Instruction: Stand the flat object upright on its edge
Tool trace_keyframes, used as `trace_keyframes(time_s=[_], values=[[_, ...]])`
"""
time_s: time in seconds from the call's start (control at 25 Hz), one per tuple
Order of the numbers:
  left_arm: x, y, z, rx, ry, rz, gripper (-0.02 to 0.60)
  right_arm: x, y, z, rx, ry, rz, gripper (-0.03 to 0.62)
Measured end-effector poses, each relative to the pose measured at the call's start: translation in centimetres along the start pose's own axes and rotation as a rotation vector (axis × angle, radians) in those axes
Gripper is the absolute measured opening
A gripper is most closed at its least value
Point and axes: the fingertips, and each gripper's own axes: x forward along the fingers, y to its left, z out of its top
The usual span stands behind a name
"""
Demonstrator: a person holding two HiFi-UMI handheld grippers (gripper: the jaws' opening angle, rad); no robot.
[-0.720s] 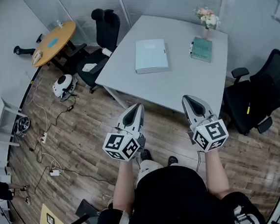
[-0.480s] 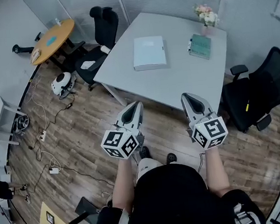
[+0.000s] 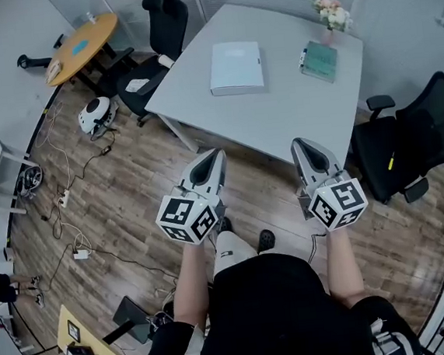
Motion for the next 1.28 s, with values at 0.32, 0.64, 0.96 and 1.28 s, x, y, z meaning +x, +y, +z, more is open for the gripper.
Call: trace_keyframes(time_s=[0.32,0.64,0.96,1.28], values=[[0.4,1.7,-1.2,0.024,0.044,-0.002,0.021,2.0,0.0,-1.5,0.019,0.03,-0.006,0.017],[3.0,7.2,0.3,0.039,0.054,-0.021,0.021,7.3,0.0,-0.3,0.017,0.02,-0.053,0.017],[7.1,13.6,2.9,0.039,0.069,-0.072,0.021,14.5,-0.9,1.1,0.013,0.033,-0.095,0.017],[9.0,19.8,4.6,0.017,0.084,-0.152,0.021,21.3,0.5,1.3,0.009,0.032,-0.134,0.017]])
